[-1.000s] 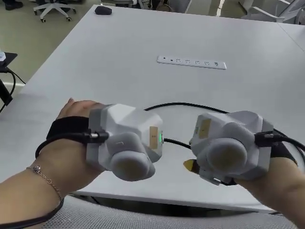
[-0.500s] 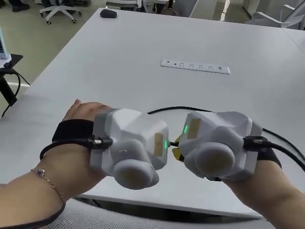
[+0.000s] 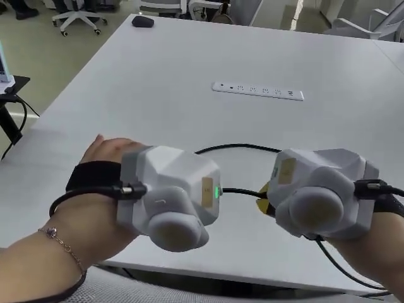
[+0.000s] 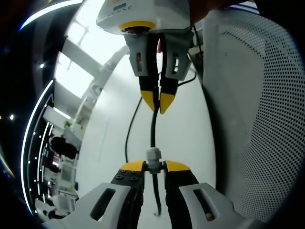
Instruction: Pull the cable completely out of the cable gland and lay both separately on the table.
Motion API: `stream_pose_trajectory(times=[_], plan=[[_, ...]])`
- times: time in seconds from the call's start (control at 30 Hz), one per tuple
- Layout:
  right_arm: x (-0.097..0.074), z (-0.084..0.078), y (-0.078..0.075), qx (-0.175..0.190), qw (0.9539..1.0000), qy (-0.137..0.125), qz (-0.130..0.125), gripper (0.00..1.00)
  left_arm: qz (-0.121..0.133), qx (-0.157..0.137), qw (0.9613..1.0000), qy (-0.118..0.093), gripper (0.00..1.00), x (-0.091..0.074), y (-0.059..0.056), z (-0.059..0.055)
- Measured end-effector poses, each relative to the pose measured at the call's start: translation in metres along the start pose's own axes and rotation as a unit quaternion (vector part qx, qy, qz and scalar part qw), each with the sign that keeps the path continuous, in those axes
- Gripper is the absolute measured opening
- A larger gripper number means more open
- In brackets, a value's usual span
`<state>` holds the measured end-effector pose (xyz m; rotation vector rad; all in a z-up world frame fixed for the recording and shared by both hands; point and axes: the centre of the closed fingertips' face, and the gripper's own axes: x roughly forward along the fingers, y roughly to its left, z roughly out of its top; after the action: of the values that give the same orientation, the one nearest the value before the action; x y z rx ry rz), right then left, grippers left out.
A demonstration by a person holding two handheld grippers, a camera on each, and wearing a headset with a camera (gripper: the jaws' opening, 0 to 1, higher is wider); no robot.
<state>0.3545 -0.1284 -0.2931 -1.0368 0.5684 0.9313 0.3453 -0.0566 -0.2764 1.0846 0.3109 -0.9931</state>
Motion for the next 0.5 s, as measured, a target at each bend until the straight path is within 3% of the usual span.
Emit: stream_pose_trajectory(times=[0.5], plan=[[-0.001, -0.058, -0.004, 0.036, 0.9970, 0.065, 0.019, 0.03, -0.005, -0.010, 0.9999, 0.001, 0.16, 0.001, -0.002, -0.001]])
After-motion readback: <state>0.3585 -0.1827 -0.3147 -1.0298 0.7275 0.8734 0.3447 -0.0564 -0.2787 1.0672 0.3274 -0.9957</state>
